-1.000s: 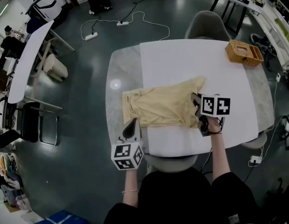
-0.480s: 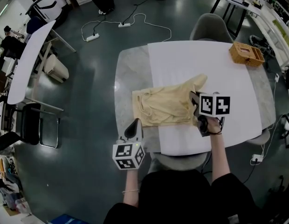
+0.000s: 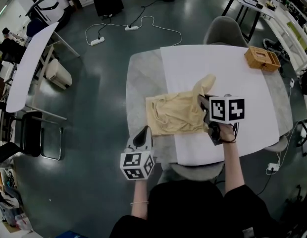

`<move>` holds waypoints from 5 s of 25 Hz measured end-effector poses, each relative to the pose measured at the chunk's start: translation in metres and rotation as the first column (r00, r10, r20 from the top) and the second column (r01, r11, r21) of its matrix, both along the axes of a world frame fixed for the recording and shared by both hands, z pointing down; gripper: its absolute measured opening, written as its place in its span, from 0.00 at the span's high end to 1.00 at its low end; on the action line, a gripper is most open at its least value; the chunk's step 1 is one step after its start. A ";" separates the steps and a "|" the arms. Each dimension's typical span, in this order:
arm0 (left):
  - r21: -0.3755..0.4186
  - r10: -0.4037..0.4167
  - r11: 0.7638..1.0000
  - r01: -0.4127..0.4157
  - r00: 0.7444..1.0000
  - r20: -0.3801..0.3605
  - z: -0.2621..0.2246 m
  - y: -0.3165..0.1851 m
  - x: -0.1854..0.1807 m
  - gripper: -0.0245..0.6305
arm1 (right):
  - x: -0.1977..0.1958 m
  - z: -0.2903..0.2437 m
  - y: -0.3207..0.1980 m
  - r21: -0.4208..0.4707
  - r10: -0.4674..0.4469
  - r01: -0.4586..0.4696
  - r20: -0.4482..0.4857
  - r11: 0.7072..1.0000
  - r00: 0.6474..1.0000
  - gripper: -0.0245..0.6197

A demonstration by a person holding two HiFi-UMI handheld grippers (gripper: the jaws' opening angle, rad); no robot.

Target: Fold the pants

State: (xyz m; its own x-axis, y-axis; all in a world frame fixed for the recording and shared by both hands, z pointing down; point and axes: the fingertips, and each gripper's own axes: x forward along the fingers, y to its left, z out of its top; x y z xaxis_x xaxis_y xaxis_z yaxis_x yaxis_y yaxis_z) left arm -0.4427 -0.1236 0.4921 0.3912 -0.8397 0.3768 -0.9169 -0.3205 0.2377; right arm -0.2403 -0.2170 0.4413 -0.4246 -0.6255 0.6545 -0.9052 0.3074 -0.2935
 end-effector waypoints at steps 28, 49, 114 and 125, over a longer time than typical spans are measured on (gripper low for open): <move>-0.037 -0.065 0.997 0.063 0.997 -0.043 0.018 0.006 -0.045 0.95 | -0.152 0.066 -0.019 -0.160 -0.161 0.152 -0.045 0.975 0.986 0.91; -0.066 -0.123 0.991 0.118 0.990 -0.072 0.034 0.011 -0.065 0.95 | -0.184 0.119 -0.022 -0.235 -0.168 0.133 -0.137 0.963 0.976 0.91; 0.205 -0.102 0.974 0.097 0.995 0.013 -0.091 0.027 0.018 0.95 | -0.036 -0.041 0.066 0.446 -0.335 0.174 0.311 0.878 0.890 0.94; 0.329 -0.108 0.939 0.097 0.994 0.014 -0.133 0.045 0.026 0.95 | 0.013 -0.074 0.090 0.556 -0.314 0.115 0.277 0.823 0.908 0.94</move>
